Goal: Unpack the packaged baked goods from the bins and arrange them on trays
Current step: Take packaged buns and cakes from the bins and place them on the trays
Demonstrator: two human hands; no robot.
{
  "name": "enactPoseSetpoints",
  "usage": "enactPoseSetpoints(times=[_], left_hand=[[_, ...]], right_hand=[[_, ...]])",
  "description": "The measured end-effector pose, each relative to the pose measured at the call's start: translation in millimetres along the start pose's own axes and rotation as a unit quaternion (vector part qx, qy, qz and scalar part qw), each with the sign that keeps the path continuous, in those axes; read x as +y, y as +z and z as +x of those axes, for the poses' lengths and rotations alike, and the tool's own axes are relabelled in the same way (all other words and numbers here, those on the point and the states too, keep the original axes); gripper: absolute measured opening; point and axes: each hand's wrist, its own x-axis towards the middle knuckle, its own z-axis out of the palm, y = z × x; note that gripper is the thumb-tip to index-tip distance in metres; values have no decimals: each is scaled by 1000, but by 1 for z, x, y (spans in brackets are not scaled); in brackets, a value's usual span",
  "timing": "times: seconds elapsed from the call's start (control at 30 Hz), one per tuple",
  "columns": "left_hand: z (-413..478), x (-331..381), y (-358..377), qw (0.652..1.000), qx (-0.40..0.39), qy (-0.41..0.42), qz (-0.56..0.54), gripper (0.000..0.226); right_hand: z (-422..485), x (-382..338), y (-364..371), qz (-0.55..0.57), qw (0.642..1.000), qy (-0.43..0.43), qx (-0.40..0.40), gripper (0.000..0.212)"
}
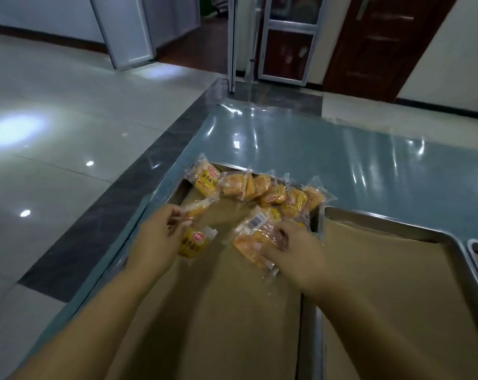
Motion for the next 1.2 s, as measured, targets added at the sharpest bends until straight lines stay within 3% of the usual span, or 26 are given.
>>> enactPoseSetpoints(times=[0.27,0.43,0.57,0.8,0.97,1.2], left_hand=[[76,-19,23,990,42,89,100,7],[68,-37,58,968,-101,154,171,27],[58,-55,68,961,-149,145,183,44],[59,-75,57,929,-266,163,197,71],[78,-73,58,922,-223,209,239,60],[86,-63,63,922,-215,188,263,60]], right_hand=[[81,-18,51,-11,996,77,35,28],[99,-4,71,-168,981,90,46,56],[93,7,80,-227,966,94,86,82],[69,26,79,-290,957,-20,-2,62],[82,22,77,-379,925,-23,-3,55],[95,8,76,-377,926,25,-11,52]])
